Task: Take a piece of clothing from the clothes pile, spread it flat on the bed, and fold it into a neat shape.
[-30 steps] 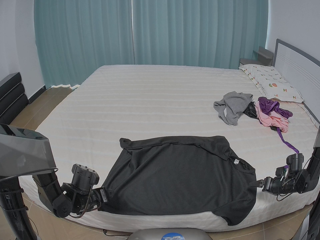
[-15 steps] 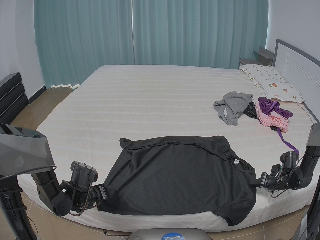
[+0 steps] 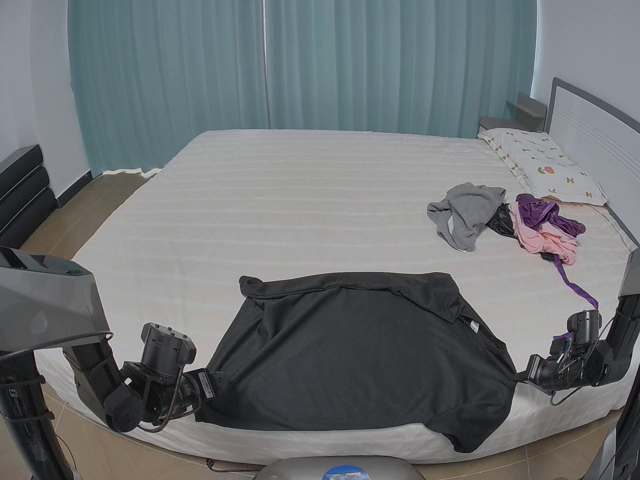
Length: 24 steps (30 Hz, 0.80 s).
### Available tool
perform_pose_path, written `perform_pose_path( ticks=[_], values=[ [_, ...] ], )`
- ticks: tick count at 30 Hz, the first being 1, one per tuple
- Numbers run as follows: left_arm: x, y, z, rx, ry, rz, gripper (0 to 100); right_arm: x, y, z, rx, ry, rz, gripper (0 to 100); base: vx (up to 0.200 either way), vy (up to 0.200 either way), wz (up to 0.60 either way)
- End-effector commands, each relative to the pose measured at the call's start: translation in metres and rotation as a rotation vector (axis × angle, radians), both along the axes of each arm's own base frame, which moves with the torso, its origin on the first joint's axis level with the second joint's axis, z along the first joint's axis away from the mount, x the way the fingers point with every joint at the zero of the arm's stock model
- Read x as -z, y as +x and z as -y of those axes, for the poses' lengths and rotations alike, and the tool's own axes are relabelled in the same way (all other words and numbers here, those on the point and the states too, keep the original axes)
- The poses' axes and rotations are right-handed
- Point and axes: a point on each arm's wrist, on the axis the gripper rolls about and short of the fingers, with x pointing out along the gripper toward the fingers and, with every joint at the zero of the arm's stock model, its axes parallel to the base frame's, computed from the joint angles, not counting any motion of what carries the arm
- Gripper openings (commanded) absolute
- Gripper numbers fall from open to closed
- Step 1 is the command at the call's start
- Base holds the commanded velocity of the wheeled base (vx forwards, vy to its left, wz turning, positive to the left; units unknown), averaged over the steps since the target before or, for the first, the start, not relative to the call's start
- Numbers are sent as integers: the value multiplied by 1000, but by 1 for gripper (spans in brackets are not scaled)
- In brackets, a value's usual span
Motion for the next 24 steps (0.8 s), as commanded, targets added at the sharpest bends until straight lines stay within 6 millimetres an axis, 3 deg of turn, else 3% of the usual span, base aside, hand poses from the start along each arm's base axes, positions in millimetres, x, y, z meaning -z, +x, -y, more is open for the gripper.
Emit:
perform_pose_path(
  ticks=[1,4,11,12,17,20,24],
  values=[
    [0,0,0,0,0,3,100,-8,-13,4,15,-6,3,0,0,0,0],
    [0,0,1,3,0,3,100,-8,-26,8,6,-25,-18,0,0,0,0],
    [-1,0,2,6,-1,9,100,-11,-30,10,-8,-34,-1,0,0,0,0],
    [-2,1,2,5,0,11,100,-14,-29,10,-7,-35,19,100,0,0,0],
    [-4,5,3,-10,-11,29,100,-37,-18,6,15,-13,148,100,0,0,0],
    [-7,7,3,-21,-28,43,100,-64,-7,-7,60,70,256,100,0,0,0],
    [-10,11,5,-42,-53,63,100,-75,4,-24,40,122,295,100,0,0,0]
  ],
)
